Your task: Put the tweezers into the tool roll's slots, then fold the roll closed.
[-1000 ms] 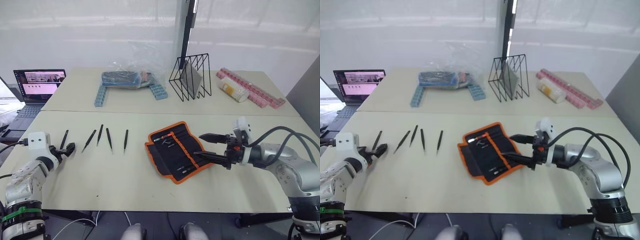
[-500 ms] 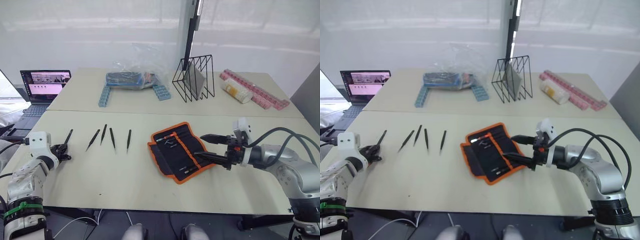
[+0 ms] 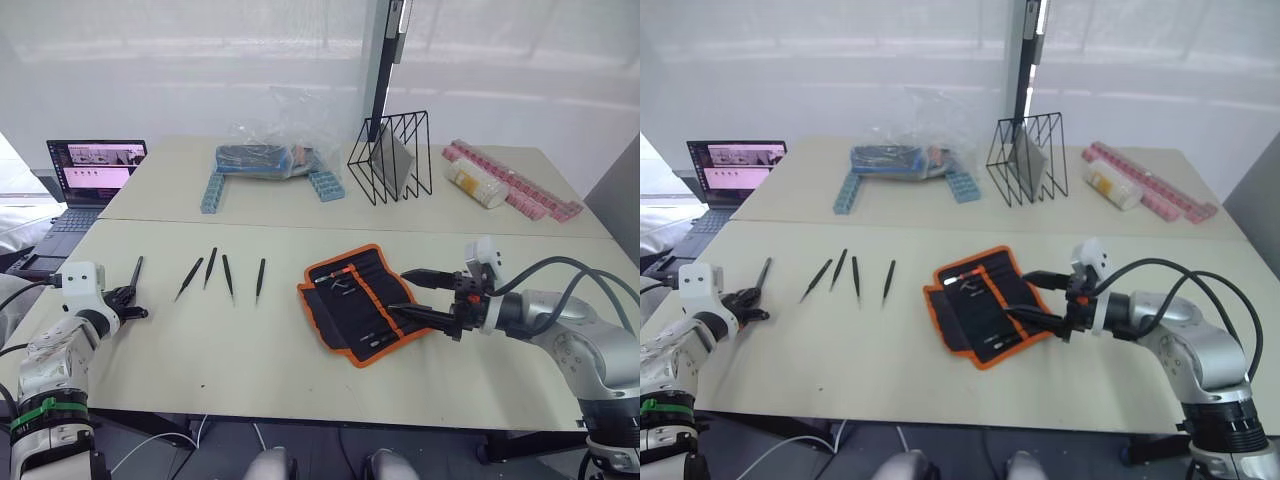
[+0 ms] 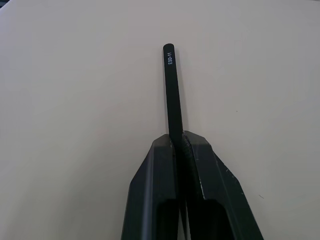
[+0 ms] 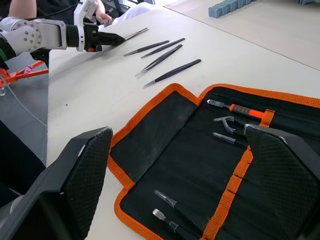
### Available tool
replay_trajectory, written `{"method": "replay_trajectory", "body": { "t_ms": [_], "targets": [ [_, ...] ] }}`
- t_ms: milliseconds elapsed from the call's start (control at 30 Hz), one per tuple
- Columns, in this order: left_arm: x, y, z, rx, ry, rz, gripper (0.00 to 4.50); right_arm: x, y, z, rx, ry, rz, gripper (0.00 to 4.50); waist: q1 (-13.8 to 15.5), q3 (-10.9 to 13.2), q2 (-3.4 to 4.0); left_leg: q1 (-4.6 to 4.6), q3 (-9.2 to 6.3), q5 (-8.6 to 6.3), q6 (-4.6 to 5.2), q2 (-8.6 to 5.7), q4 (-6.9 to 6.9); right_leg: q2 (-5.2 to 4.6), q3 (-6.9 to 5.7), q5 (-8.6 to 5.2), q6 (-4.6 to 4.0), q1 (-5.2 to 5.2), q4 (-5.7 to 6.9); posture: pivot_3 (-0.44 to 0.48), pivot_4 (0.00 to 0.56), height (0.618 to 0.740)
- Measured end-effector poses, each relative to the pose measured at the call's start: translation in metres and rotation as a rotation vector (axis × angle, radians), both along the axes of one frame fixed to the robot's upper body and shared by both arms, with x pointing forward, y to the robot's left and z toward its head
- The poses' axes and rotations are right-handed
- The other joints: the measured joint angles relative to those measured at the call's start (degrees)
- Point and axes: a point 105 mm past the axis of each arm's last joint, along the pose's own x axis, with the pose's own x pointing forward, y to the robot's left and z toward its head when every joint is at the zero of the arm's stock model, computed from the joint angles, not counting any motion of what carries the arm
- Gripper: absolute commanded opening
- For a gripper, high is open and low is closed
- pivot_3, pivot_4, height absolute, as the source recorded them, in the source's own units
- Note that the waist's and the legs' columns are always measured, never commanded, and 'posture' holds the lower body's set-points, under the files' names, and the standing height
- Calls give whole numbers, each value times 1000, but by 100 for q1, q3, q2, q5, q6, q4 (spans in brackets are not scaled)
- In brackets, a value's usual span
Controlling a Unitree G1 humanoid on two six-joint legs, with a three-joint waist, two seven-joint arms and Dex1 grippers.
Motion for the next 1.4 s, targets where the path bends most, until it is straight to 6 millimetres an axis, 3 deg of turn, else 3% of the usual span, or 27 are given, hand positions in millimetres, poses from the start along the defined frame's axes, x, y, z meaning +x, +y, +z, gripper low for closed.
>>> {"method": "replay_trajectory", "body": {
  "t_ms": [333, 500, 600, 667, 800, 1033, 1233, 1400],
  "targets": [
    [-4, -2, 20, 114, -30, -85, 17, -4, 6, -9, 25, 13, -29, 4500, -50, 18, -36, -35, -4, 0, 0, 11, 0, 8, -5, 0, -1, -29, -3, 0, 150, 722],
    [-1, -34, 58, 218, -126, -251, 0, -2, 3, -23, 22, 16, -105, 2966, -53, 20, -45, -42, -3, -3, 4, 10, -2, 3, -6, 1, 0, -29, -9, 0, 150, 722],
    [0, -64, 78, 250, -168, -369, 0, -4, 1, -34, 19, 31, -133, 1976, -50, 20, -45, -41, -3, -2, 4, 11, -6, 7, -6, 1, 0, -24, -40, 0, 150, 722],
    [1, -85, 83, 251, -173, -453, 0, -5, 0, -40, 20, 43, -156, 1285, -66, 20, -45, -40, -3, -2, 4, 13, -6, 11, -5, 1, -1, -22, -41, 0, 150, 722],
    [0, -149, 90, 246, -157, -704, 0, -7, 5, -56, 10, 65, -194, 36, -85, 20, -45, -42, -4, -2, 4, 12, -5, 20, -1, 2, 1, -20, -45, 0, 150, 722],
    [5, -230, 91, 277, -108, -1001, 0, 3, 10, -77, -15, 76, -294, 36, -164, 20, -45, -41, -5, -1, 5, 0, -3, 38, 3, 2, 1, -18, -49, 0, 150, 722],
    [1, -269, 82, 250, -3, -1133, 0, 10, 12, -87, 1, 84, -381, 36, -199, 21, -44, -42, -6, 0, 5, 10, -3, 59, 12, 2, 1, -23, -49, 0, 150, 722],
    [-3, -282, 68, 285, 130, -1177, 0, 10, 11, -91, -1, 75, -439, 36, -196, 21, -44, -40, -5, 0, 5, 11, -1, 63, 20, 1, 1, -21, -50, 0, 150, 722]
  ]
}}
